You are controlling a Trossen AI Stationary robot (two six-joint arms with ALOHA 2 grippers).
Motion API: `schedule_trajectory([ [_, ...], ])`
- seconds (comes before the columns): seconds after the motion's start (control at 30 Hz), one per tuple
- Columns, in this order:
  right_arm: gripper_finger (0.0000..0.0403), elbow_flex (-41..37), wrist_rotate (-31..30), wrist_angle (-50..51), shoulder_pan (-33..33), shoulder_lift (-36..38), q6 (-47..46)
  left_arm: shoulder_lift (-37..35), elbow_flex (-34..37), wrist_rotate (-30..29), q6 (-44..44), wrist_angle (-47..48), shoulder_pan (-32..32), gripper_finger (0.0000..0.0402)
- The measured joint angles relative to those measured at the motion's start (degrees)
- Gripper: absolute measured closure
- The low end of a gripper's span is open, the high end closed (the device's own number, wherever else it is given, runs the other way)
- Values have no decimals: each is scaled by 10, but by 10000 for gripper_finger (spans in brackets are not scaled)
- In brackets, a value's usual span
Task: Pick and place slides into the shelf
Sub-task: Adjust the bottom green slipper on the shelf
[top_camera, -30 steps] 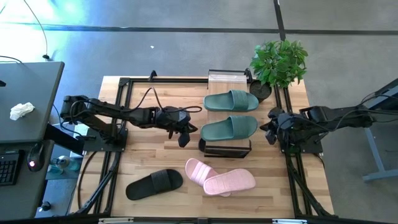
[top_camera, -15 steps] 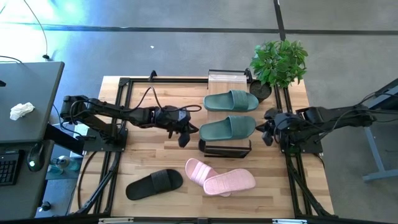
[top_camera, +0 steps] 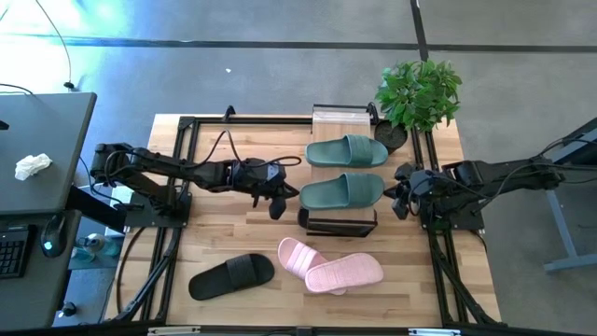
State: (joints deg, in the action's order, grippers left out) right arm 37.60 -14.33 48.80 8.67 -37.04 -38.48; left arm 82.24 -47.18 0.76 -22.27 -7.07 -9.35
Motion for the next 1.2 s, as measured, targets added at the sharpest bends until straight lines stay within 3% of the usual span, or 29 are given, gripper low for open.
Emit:
schedule_trajectory([
  [0.57, 403, 0, -5, -13, 0, 0, 1, 0, 0, -12, 12, -4, -62, 401],
  [0.9, 403, 0, -12, -10, 0, 0, 0, 32, -14, -1, 17, -3, -61, 401],
  [1.2, 403, 0, -7, 2, 0, 22, -13, 2, -36, 10, 75, 80, -78, 401],
])
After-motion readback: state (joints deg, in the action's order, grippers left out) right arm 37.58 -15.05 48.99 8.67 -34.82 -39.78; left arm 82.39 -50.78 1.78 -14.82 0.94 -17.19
